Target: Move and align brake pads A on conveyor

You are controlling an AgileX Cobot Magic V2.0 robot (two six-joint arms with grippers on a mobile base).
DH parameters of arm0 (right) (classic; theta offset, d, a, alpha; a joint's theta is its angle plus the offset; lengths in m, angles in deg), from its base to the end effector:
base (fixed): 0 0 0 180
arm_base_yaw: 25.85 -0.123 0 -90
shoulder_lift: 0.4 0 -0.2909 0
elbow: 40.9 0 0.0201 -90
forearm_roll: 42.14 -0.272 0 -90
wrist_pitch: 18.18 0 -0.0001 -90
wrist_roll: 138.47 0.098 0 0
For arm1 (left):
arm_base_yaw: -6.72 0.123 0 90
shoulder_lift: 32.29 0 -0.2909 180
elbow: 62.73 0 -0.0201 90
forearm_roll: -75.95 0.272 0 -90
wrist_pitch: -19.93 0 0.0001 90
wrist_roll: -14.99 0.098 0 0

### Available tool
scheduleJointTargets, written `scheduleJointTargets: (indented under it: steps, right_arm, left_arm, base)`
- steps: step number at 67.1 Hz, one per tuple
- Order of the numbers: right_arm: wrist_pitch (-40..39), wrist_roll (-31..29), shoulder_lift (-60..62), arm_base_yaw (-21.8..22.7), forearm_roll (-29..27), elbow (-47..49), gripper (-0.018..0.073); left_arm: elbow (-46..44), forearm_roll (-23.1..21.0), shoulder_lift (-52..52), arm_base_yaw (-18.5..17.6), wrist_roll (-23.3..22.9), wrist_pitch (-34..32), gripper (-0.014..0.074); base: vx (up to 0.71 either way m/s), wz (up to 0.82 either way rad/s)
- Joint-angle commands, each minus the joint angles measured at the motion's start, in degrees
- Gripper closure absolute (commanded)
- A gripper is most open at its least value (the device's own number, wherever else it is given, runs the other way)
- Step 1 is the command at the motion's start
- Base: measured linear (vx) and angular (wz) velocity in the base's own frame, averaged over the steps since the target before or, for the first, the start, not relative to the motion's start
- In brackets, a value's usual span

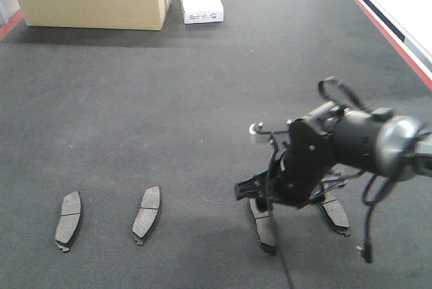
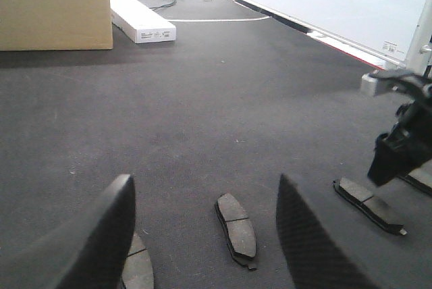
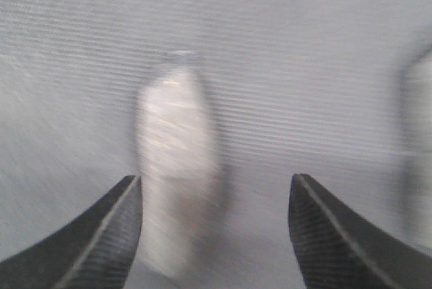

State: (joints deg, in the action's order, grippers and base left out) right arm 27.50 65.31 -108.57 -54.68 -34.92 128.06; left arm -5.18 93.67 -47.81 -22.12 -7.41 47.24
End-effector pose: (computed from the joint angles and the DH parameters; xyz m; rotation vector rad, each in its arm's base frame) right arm 0.3228 0.1676 0.1900 -0.2347 2.8508 0.0374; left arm 0.0678 -0.0217 0.2836 0.2344 1.7265 -0.3332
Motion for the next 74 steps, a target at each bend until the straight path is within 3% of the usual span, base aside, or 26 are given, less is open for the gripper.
scheduleJointTargets:
  steps: [1,12,22,53,64,74]
  right_arm:
    - [1.5,0.3,7.4,0.2,6.2,1.2,0.0096]
    - [0.4,0.3,19.5,0.2,13.5,-4.3,0.0096]
    - [-2.3,0.3,32.3,0.2,15.4,-10.8,0.0096]
    - [-4.8,-2.7,78.6,0.2,15.4,-22.8,0.0096]
    - [-7.3,-5.1,88.6,0.2,14.5,-29.8,0.0096]
    - [-13.1,-10.3,93.5,0.2,9.3,-36.3,0.0102]
  left_arm:
    - [-1.4,0.1,-0.6,-0.3,0.0,-3.8,0.0169]
    - [-1.4,0.1,-0.6,-0.3,0.0,-4.8,0.0169]
    - [-1.4,0.1,-0.6,-0.3,0.0,-4.8,0.0169]
    - [-1.4,0.1,-0.6,-0.3,0.0,-5.5,0.0169]
    - [-1.4,0.1,-0.6,-0.3,0.0,-5.5,0.0169]
    - [-1.4,0.1,-0.6,-0.3,0.0,-5.5,0.0169]
  base:
    - [0.00,0.00]
    - [0.00,0.00]
    - [0.00,0.00]
    - [0.00,0.00]
    - [0.00,0.00]
    - [0.00,0.00]
